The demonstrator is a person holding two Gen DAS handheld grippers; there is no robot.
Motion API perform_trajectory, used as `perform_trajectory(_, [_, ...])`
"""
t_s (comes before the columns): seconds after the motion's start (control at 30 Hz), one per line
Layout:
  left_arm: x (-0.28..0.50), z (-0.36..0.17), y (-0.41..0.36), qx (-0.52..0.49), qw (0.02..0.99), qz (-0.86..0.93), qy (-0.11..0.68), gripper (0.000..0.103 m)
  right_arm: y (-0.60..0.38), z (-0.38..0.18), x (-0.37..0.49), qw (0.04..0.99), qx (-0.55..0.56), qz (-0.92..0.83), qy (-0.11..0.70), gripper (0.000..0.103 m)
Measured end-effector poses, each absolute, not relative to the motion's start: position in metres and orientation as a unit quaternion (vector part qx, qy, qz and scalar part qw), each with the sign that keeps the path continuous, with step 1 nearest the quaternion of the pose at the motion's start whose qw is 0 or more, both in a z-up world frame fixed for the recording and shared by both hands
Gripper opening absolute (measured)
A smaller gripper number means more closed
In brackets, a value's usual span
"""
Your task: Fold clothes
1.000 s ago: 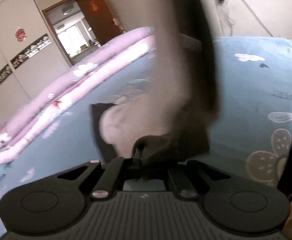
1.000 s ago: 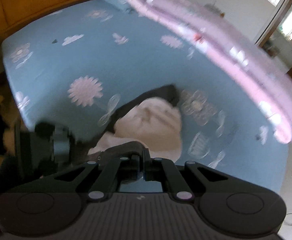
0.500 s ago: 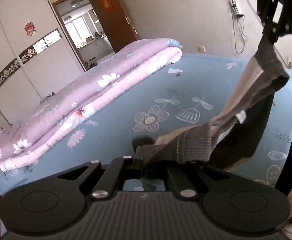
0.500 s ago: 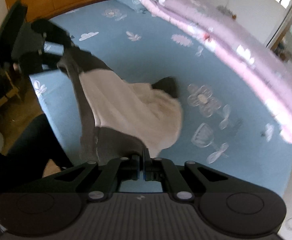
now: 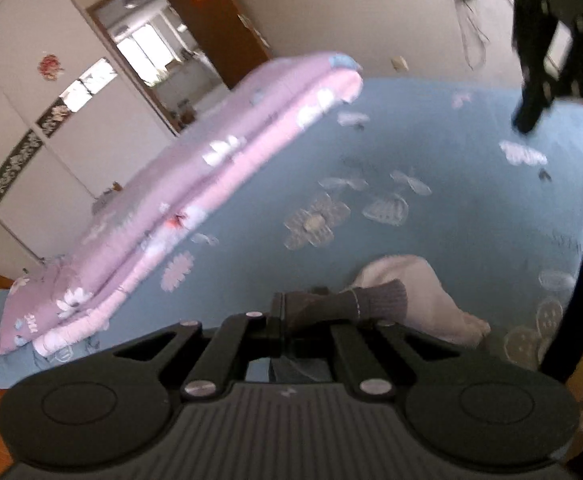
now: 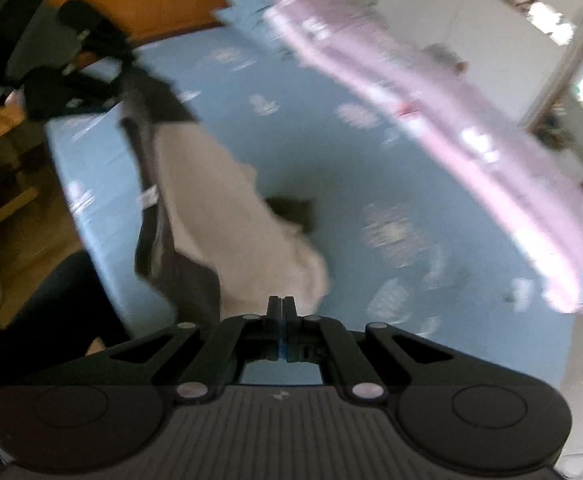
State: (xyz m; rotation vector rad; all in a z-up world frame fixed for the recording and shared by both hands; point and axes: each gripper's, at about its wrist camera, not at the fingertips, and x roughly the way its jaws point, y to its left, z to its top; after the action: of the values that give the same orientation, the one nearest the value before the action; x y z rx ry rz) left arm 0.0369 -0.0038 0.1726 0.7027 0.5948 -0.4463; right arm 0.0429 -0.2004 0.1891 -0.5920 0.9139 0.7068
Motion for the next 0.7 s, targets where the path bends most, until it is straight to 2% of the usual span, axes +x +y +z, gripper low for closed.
perform_trajectory(0.27, [0.044, 0.184, -0.022, 0.334, 0.872, -0.207, 0.291, 0.0, -0.172, 0.05, 0.023, 0.753, -0.182, 0.432, 0.461, 0.012])
perform_trajectory(0.3, [0.045, 0.188, -0.025, 0.333, 0.873, -0.206, 0.29, 0.0, -0.165, 0.037, 0.019, 0.754, -0.187, 0.435, 0.454, 0.026])
perform_trajectory(0.37, [0.047, 0.194, -0.03, 0.334, 0.874, -0.203, 0.287, 0.0, -0.152, 0.014, 0.012, 0.759, -0.188, 0.434, 0.448, 0.045])
perform_trajectory(0.47, [0.051, 0.202, -0.038, 0.333, 0.877, -0.206, 0.28, 0.0, -0.142, 0.0, 0.005, 0.774, -0.167, 0.432, 0.431, 0.048])
perform_trajectory(0.53, [0.054, 0.207, -0.045, 0.334, 0.877, -0.209, 0.275, 0.0, -0.139, 0.0, 0.0, 0.798, -0.145, 0.418, 0.41, 0.061])
perform_trajectory(0.57, [0.055, 0.211, -0.049, 0.336, 0.878, -0.21, 0.27, 0.0, -0.138, 0.002, -0.003, 0.812, -0.135, 0.405, 0.397, 0.072])
perform_trajectory(0.7, [0.063, 0.221, -0.066, 0.334, 0.88, -0.214, 0.261, 0.0, -0.138, 0.008, -0.013, 0.855, -0.078, 0.358, 0.366, 0.079])
